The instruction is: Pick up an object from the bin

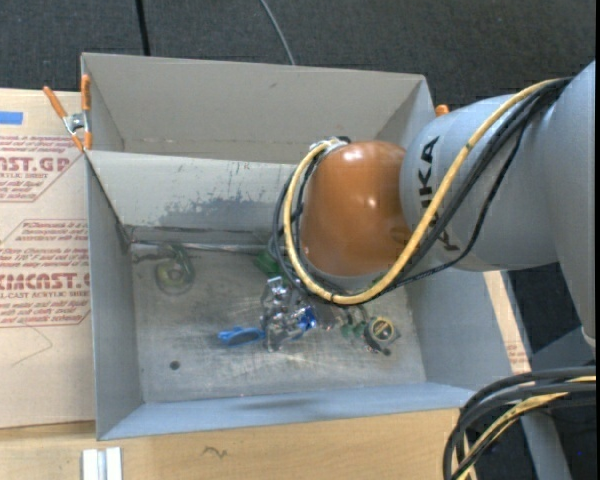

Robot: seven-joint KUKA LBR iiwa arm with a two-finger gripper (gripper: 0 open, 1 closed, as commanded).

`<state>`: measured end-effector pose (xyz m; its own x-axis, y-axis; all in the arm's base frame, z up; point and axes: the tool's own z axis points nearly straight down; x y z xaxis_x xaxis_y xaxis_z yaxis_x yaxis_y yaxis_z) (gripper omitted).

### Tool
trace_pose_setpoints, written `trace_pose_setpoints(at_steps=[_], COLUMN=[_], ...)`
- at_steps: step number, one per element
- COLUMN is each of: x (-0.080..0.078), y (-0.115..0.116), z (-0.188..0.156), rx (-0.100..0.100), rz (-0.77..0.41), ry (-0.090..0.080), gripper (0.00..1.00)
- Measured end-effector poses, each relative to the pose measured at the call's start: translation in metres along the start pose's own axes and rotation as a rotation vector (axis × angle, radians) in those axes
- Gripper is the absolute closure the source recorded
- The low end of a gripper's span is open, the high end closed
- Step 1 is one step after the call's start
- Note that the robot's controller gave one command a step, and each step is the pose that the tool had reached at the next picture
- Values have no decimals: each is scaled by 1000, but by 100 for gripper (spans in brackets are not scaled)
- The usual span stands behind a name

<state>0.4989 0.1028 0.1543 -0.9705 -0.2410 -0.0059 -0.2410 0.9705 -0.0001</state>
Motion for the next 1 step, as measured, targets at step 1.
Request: trace_pose_setpoints(at_steps=[1], x=[4], y=[14], z=[-110], rx=[0], rz=[-210], ry=[-3], gripper=[100])
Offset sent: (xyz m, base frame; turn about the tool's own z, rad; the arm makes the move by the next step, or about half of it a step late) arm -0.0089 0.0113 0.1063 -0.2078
